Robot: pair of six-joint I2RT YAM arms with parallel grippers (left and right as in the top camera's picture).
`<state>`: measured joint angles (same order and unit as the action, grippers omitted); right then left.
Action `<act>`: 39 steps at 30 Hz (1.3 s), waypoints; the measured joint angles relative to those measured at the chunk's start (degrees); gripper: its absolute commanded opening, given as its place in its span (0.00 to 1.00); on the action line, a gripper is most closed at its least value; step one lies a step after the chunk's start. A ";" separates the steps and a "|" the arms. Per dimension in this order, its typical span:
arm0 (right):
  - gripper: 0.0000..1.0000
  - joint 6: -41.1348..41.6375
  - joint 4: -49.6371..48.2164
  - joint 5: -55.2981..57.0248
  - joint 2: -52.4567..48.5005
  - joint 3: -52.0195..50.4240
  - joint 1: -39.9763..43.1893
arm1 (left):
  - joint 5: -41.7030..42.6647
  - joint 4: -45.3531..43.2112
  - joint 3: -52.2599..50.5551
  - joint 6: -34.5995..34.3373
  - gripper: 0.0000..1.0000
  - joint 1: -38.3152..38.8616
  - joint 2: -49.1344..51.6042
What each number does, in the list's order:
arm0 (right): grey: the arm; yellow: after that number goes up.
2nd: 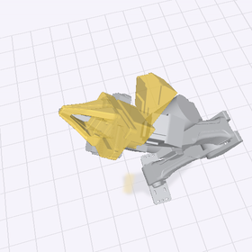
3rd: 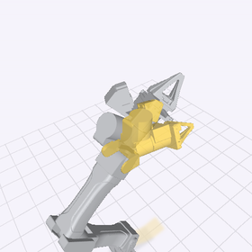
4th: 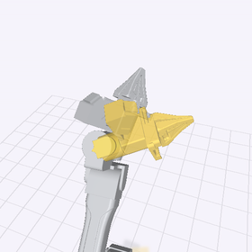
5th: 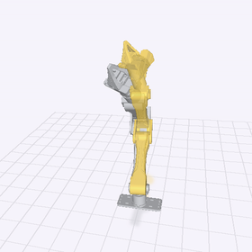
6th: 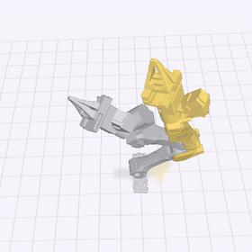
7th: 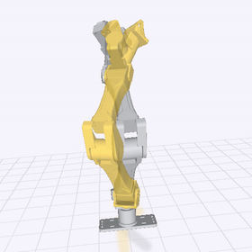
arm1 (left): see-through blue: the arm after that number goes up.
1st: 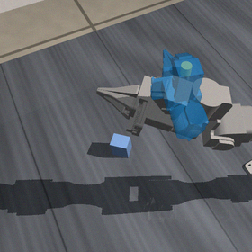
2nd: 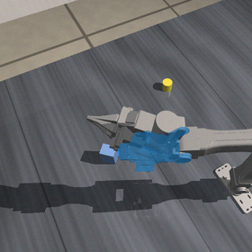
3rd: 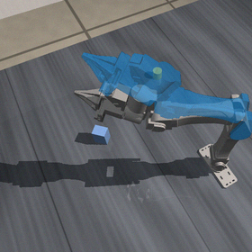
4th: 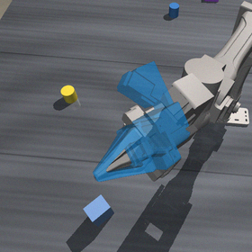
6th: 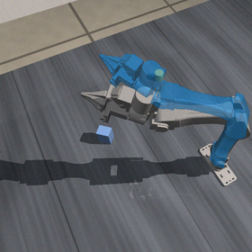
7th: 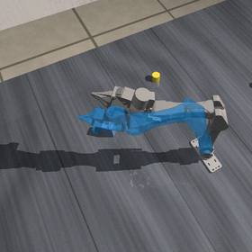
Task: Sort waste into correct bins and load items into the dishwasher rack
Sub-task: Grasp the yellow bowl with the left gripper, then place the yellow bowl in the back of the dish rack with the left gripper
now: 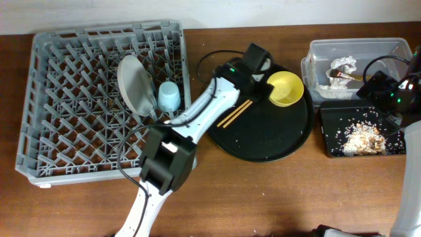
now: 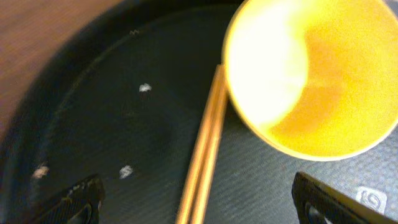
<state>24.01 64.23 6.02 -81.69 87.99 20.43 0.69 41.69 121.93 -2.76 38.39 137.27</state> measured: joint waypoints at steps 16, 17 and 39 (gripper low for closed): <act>0.99 -0.02 0.04 0.00 0.00 0.00 0.02 | -4.81 -9.86 0.63 -24.50 0.12 4.37 6.01; 0.99 -0.02 0.04 0.00 0.00 0.00 0.02 | -5.51 -9.88 0.63 -24.68 0.08 4.39 6.01; 0.99 0.02 0.04 0.00 0.00 0.00 0.02 | -43.28 -9.81 1.07 10.56 0.00 -15.74 -15.54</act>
<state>24.03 64.27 6.02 -81.69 87.99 20.45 -42.59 31.88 123.00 7.79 22.65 121.73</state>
